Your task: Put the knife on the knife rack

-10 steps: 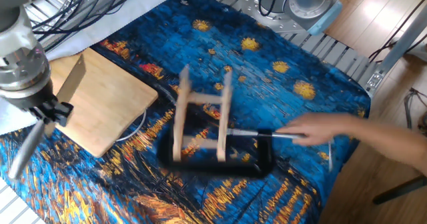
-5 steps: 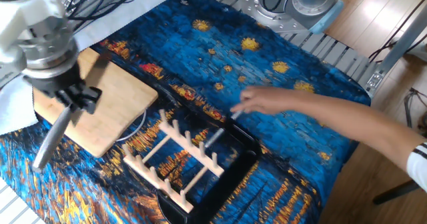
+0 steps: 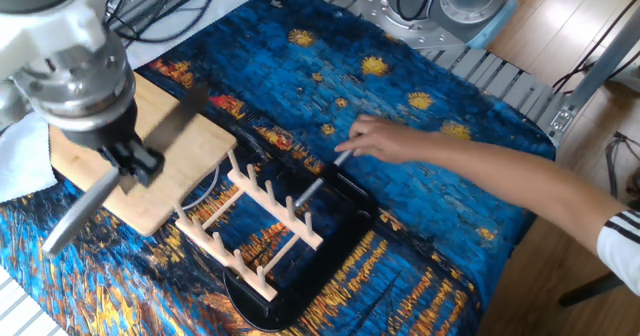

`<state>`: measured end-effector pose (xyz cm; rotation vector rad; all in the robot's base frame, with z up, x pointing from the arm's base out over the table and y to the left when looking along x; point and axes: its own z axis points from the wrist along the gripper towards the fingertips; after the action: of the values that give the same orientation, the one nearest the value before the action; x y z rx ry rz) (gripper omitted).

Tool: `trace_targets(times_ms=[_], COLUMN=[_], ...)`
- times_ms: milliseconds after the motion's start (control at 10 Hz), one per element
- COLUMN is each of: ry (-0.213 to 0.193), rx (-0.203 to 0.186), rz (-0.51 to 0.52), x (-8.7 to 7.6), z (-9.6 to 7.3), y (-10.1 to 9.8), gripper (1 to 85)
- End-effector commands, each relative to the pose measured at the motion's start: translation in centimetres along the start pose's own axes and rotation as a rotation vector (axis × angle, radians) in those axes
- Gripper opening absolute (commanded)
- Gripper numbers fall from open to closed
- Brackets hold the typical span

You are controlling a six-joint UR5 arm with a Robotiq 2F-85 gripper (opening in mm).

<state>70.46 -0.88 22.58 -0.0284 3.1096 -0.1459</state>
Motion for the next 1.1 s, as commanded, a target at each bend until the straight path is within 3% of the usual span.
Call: trace_targets(times_ms=[0,300,500,1000], ry=[0.007,0.004,-0.021,-0.065], rx=[-0.097,-0.154,-0.131,-0.122], rz=[0.098,0.14,0.119,0.087], x=[-0.6,-0.6,-0.8,-0.9], z=[0.5,0.8,2.2,4.9], y=[2.5,3.3,2.9,3.7], gripper=[1.0,1.0,1.0,1.0])
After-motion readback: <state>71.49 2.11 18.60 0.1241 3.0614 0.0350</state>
